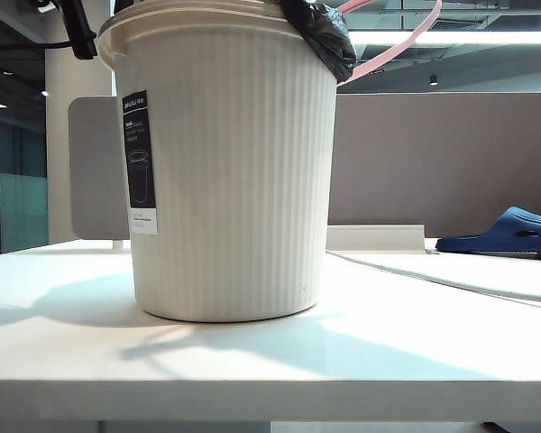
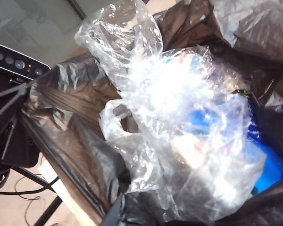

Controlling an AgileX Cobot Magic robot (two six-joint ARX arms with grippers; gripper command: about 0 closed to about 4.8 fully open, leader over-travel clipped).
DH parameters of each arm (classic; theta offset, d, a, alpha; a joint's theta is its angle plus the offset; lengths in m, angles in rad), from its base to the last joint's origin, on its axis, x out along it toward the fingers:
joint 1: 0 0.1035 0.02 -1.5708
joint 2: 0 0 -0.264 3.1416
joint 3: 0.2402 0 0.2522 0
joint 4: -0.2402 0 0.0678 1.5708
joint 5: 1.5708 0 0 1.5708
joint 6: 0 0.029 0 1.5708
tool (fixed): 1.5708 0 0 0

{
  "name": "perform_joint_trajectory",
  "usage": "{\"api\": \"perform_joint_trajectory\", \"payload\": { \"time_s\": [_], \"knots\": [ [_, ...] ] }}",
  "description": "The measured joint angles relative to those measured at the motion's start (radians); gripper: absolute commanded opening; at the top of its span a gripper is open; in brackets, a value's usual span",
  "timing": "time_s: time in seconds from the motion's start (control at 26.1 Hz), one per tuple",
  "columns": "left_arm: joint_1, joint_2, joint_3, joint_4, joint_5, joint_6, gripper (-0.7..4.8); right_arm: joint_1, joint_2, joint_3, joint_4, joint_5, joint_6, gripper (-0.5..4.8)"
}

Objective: Open the ring lid of the trash can, pull out the black garbage bag inside, and place it on the table.

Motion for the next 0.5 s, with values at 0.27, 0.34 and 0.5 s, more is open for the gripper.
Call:
{"api": "perform_joint_trajectory", "payload": {
  "time_s": [0.27,0.34,0.5],
  "knots": [
    [-0.023,0.000,0.000,-0.012,-0.031,0.010,-0.06,0.001,0.002,0.112,-0.098,0.043,-0.067,-0.05],
    [-0.023,0.000,0.000,-0.012,-0.032,0.010,-0.06,0.001,0.002,0.125,-0.114,0.049,-0.084,-0.05],
    [-0.023,0.001,0.009,-0.015,-0.040,0.006,-0.06,0.001,0.002,0.125,-0.121,0.050,-0.090,-0.05]
  ]
}}
